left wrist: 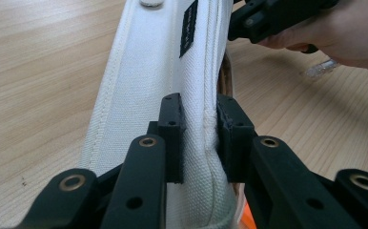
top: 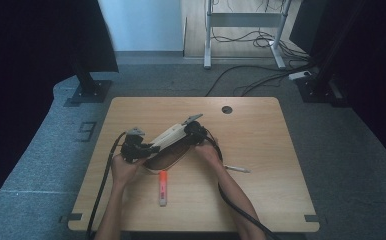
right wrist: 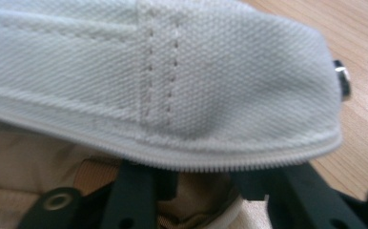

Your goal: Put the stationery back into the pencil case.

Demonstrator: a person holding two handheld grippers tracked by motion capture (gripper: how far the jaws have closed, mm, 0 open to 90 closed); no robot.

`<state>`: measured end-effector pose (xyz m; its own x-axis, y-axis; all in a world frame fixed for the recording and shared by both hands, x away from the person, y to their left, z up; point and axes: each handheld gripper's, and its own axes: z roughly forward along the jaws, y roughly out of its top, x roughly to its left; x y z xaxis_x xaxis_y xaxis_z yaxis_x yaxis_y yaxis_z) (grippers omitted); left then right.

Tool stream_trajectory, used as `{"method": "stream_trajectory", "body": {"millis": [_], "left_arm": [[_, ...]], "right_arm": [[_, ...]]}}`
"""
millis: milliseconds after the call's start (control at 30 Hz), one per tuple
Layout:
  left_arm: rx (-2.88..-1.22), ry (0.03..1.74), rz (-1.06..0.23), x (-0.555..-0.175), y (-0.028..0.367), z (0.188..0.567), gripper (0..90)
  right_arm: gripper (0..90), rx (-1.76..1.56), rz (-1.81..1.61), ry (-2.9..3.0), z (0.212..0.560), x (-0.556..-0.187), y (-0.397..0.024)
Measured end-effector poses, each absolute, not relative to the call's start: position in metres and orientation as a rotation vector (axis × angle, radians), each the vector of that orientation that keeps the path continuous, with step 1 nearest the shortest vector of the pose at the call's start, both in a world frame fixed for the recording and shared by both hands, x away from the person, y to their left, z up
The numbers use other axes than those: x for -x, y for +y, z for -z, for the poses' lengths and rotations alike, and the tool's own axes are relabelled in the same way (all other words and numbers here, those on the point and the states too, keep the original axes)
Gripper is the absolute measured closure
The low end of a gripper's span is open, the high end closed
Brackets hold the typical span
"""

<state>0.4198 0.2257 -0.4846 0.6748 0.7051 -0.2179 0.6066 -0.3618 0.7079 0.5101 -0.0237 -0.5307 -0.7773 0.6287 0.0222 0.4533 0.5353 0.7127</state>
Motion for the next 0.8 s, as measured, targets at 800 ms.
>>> {"method": "stream_trajectory", "body": {"millis": [800], "left_arm": [[-2.077, 1.011, -0.135, -0.421, 0.227, 0.486, 73.9]], "right_arm": [[33.6, -0.924, -1.096, 2.541, 0.512, -0.494, -0.065]]}}
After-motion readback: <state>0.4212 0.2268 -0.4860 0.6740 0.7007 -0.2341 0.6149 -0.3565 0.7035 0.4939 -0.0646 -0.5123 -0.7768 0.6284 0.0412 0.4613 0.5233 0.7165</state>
